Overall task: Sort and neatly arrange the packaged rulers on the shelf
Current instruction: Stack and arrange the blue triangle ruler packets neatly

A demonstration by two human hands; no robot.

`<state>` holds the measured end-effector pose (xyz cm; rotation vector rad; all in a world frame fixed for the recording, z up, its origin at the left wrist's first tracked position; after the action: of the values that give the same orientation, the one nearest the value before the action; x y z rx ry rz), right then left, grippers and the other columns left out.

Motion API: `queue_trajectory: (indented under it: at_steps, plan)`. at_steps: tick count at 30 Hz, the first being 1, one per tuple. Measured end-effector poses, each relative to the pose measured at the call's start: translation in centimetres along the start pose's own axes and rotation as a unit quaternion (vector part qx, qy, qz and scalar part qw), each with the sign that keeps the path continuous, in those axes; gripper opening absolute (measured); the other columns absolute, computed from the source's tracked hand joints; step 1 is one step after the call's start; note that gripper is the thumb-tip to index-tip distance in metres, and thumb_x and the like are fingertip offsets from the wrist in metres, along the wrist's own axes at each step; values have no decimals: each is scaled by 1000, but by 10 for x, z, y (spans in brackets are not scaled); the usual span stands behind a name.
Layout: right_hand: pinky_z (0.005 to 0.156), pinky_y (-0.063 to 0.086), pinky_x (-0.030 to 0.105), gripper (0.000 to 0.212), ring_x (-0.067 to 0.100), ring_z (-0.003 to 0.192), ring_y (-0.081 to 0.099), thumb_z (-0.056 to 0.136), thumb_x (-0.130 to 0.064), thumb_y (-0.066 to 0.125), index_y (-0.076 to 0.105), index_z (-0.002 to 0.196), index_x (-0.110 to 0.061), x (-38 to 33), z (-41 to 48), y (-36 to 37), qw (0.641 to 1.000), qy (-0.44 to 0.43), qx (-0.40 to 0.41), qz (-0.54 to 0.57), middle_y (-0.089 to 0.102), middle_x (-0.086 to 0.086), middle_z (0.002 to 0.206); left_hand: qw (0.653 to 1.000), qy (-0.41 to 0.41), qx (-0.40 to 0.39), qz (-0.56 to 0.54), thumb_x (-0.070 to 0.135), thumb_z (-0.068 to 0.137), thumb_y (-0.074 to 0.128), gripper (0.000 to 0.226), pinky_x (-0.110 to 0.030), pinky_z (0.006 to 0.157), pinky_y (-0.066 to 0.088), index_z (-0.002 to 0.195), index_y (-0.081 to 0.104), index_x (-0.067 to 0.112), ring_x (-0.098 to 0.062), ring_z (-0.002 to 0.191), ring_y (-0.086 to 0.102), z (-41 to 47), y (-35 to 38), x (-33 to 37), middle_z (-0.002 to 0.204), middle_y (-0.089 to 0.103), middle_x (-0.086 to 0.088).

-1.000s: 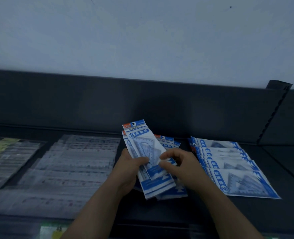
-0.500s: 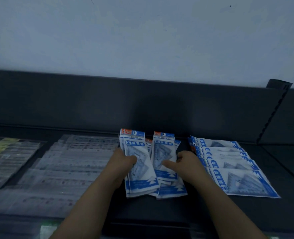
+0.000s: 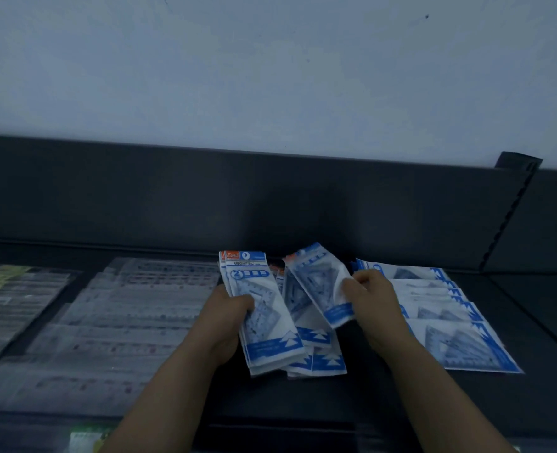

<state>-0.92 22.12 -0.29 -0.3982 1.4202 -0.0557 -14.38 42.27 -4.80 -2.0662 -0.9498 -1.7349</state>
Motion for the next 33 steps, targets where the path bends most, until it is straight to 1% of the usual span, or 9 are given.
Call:
queue_trajectory:
  at_steps: [7,9,13,16,18,21,23,28,33]
  plan:
    - [58,50,26,5,15,70,63,87,-8,60,56,86,-10,0,-25,47,991,14,-129,43,63,4,80,999,32,-3,-41,-3,92,53,22,-40,67,57,102,61,14,-30,85,69,-2,15,2,98,71,-13]
    - [59,52,25,10,11,68,65,87,-15,65,59,81,-10,-3,-29,55,985,-21,-172,24,66,0,75,998,50,26,-14,-3,84,66,38,-36,62,58,117,55,11,-28,88,69,3,4,0,106,69,-14]
    - [53,39,24,31,11,68,55,83,-46,65,57,82,-16,8,-3,30,972,-50,-66,-221,58,-4,75,995,52,69,48,-10,78,66,49,-28,55,52,121,48,5,-23,85,65,11,-21,-5,107,65,-15]
    - [49,31,25,52,13,75,52,69,-62,70,50,90,-19,23,1,39,945,-17,-86,-315,53,-4,83,995,32,50,85,0,67,72,64,-43,75,58,125,49,9,-30,96,65,15,-19,-12,115,64,-16]
    - [52,36,27,53,12,76,56,65,-59,74,54,91,-18,27,3,46,955,11,-108,-275,58,-6,84,994,25,46,98,3,66,72,65,-48,81,57,126,49,10,-30,97,65,18,-19,-16,115,64,-15]
    - [59,50,37,30,14,67,61,74,-39,76,59,70,-16,27,9,43,976,17,-101,-190,62,-3,70,994,19,44,94,-6,77,66,50,-24,50,54,123,48,2,-22,73,60,11,-18,-11,102,63,-17]
    - [68,51,38,20,19,70,60,83,-26,69,59,73,-12,27,12,35,985,20,-83,-153,61,3,72,994,18,45,94,-10,80,61,43,-18,37,44,121,47,-4,-18,61,52,11,-20,-12,91,59,-19]
    - [56,41,26,7,13,69,55,93,-18,55,57,93,-11,4,12,5,1000,-12,2,-29,61,5,84,998,29,47,43,-14,82,53,45,-31,58,53,123,48,2,-27,86,64,14,-22,-8,107,65,-18]
    - [62,52,30,6,18,72,64,90,-14,62,58,91,-10,0,-11,44,990,26,-131,50,67,7,84,998,48,26,-18,-2,83,62,41,-36,60,58,122,54,5,-33,89,69,16,-10,-4,108,68,-20]
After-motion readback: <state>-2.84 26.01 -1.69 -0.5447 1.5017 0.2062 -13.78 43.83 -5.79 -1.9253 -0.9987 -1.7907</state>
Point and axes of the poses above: each hand's wrist, its own z-axis towards the middle knuckle, its own y-axis out of the palm, x = y × z, the point moved 10 cm from there along z, towards the middle knuckle
